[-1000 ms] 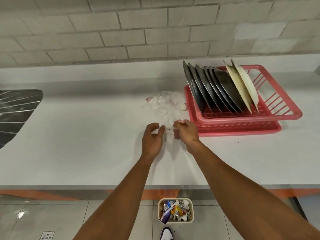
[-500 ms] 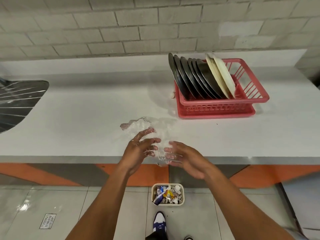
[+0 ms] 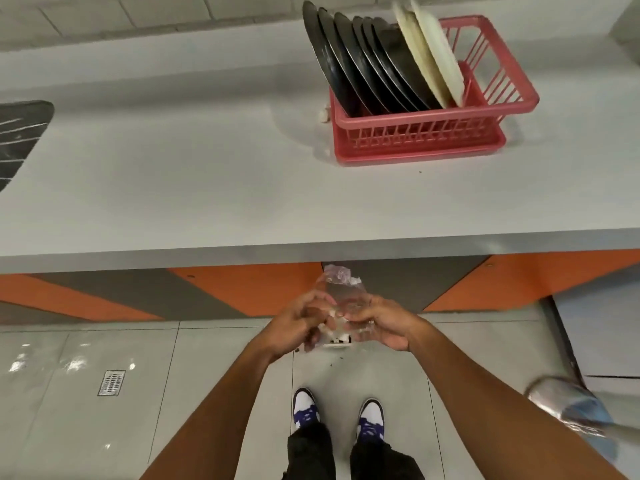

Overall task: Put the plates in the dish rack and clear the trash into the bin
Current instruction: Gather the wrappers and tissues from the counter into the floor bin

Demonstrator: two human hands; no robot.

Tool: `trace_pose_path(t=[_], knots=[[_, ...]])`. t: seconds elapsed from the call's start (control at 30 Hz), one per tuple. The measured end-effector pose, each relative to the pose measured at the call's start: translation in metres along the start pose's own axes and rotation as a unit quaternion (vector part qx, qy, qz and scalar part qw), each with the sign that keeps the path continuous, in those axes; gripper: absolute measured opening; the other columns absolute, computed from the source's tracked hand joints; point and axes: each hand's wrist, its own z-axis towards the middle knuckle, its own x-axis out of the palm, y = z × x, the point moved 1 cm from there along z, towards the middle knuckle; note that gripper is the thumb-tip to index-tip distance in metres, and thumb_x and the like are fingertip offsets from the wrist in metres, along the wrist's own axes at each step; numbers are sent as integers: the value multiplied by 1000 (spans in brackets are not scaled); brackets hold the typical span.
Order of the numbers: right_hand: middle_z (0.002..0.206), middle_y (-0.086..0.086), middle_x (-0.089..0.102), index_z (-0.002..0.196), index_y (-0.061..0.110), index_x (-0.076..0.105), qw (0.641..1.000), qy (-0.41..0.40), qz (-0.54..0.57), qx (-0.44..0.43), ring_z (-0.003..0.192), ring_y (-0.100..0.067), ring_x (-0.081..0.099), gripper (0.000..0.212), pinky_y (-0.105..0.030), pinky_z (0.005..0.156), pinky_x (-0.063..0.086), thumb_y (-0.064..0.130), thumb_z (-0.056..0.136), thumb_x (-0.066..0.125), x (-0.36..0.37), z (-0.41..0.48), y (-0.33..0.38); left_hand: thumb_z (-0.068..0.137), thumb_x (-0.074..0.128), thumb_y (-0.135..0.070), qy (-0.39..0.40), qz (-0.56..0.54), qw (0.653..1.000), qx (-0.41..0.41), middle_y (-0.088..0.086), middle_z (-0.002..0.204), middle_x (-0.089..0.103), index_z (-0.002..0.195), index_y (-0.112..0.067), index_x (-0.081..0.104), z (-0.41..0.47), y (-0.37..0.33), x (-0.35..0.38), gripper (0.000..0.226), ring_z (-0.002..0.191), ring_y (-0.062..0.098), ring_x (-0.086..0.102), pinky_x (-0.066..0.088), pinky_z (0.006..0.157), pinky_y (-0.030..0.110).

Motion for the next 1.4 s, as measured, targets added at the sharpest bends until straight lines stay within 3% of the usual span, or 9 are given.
trace_pose_path(t=[0.2,0.3,0.4,0.5,0.63,0.87,1.03,1.2,1.4], knots=[[106,-14,74,108,7,74,989,-24,145,33,98,-31,71,24,-46,98,56,1,95,55,-15,39,-25,86,42,21,-118,97,988,18,8,73,65,70,-9,68,51,69,-6,43,61,19,56,46,61,32],[113,-16,73,119,8,74,986,-10,148,80,112,-39,66,37,-54,108,48,30,94,60,-31,69,-41,81,50,23,-150,206,964,74,-2,86,61,80,-18,66,86,112,-3,44,79,10,59,49,77,31],[105,-9,72,107,11,77,994,-100,22,49,92,-25,70,16,-45,97,56,14,93,68,-40,115,-61,90,47,15,-145,187,970,63,-1,100,62,98,-13,69,115,138,5,37,91,17,61,52,87,32],[96,-8,74,90,12,78,979,-203,-18,8,76,-18,67,26,-35,82,60,-8,87,61,-54,166,-89,96,47,1,-116,48,992,6,5,103,65,113,-14,65,144,173,18,29,90,30,67,57,88,43],[91,-7,77,95,11,80,975,-220,9,-6,74,-18,72,31,-26,66,57,-12,83,63,-77,223,-132,85,72,-36,-105,1,994,-20,4,112,70,124,-28,56,173,233,24,43,96,18,72,58,89,35],[86,15,71,88,31,74,935,-259,-225,-94,75,-2,64,30,-10,63,48,1,84,76,-119,325,-206,85,76,-32,-156,185,969,-52,-3,100,72,101,-28,59,257,342,0,23,85,17,70,59,81,41],[113,9,73,102,32,74,863,-252,-433,-68,105,-16,67,20,-28,91,54,18,89,71,-155,388,-264,91,64,-40,-157,412,896,-45,-4,122,65,117,-28,61,309,409,-7,28,108,24,64,50,89,33],[145,-5,53,139,25,60,833,-166,-528,2,134,-28,50,47,-37,114,39,26,92,65,-163,427,-291,92,58,-36,-79,530,841,-78,4,117,70,115,-23,64,360,456,-8,27,111,27,64,48,90,32],[147,-7,35,144,27,51,818,-110,-560,75,133,-33,49,54,-43,117,36,21,91,54,-177,474,-314,98,54,-26,-41,599,794,-89,8,129,61,121,-16,62,409,494,-9,26,118,29,62,50,97,41]])
